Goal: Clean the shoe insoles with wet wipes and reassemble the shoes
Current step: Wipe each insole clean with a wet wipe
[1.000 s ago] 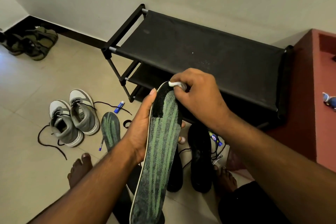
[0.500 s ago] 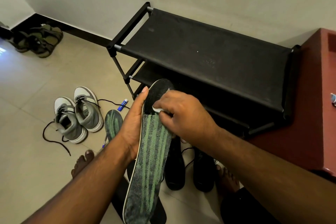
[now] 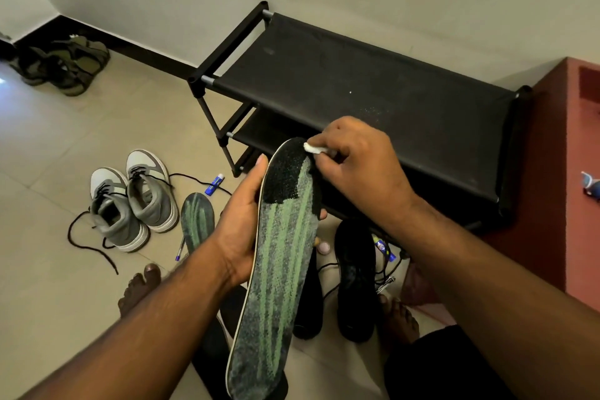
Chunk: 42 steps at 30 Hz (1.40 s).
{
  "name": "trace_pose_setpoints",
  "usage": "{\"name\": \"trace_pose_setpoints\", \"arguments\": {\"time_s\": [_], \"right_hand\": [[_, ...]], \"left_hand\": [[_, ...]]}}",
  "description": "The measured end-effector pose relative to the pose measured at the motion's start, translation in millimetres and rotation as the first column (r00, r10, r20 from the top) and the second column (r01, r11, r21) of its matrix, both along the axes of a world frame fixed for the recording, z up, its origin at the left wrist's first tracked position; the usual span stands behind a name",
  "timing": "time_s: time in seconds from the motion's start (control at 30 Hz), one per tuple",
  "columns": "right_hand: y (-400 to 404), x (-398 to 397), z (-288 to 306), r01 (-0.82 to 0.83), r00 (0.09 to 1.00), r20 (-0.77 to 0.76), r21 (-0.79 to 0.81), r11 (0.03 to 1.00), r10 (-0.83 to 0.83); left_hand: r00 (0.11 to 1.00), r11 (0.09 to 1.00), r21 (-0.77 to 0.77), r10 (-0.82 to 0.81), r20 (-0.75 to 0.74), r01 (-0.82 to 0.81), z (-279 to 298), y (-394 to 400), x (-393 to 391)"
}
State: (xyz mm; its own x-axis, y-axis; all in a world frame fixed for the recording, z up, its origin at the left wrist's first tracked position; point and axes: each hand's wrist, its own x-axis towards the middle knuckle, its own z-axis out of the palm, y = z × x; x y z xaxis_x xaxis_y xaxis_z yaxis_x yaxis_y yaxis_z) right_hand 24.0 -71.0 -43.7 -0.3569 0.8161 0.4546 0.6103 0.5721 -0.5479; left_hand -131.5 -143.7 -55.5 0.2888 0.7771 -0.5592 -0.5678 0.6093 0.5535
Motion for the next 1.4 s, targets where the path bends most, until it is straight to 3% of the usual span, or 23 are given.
{"name": "trace_pose_setpoints", "arguments": {"time_s": [0.3,0.63,0.7,0.8,0.9,1.07,1.27,1.4], "right_hand": [[-3.9,-3.5,0.4,-0.061,0.997,0.037,-0.039,0.997,0.062],[-28.5,-20.9,1.0,-0.214,0.97,0.066,-0.212,0.954,0.232],[-27.2,-19.7,4.2,-0.238,0.966,0.013,-0.34,0.91,0.257],[-16.0,-10.7,13.3,-0.153,0.978,-0.199,-0.485,0.861,0.062],[-3.3,-0.5,17.5,-0.023,0.973,-0.223,-0.37,0.929,-0.065],[-4.9,-3.0,11.6,0.049,0.985,-0.145,-0.261,0.964,-0.089],[-16.7,-12.0,7.4,-0.069,0.987,-0.157,-0.312,0.948,0.021],[-22.0,-16.5,11.7,-0.226,0.974,-0.06,-0.403,0.887,0.221]], "left_hand": [[0.994,0.997,0.058,-0.042,-0.102,0.049,-4.4,-3.7,-10.8],[0.99,0.994,0.098,0.051,-0.133,-0.038,-4.3,-1.4,-16.6],[0.991,0.993,0.106,0.059,-0.123,-0.046,-4.1,-0.8,-17.4],[0.994,0.995,0.092,0.032,-0.107,-0.023,-1.8,0.3,-15.7],[0.993,0.996,0.092,0.004,-0.115,0.007,-2.3,-0.5,-12.8],[0.991,0.996,0.073,-0.049,-0.123,0.058,-4.4,-4.8,-4.5],[0.989,0.994,0.104,-0.028,-0.146,0.043,-7.6,-2.7,-8.0],[0.99,0.995,0.092,-0.023,-0.141,0.036,-5.6,-0.6,-10.2]]}}
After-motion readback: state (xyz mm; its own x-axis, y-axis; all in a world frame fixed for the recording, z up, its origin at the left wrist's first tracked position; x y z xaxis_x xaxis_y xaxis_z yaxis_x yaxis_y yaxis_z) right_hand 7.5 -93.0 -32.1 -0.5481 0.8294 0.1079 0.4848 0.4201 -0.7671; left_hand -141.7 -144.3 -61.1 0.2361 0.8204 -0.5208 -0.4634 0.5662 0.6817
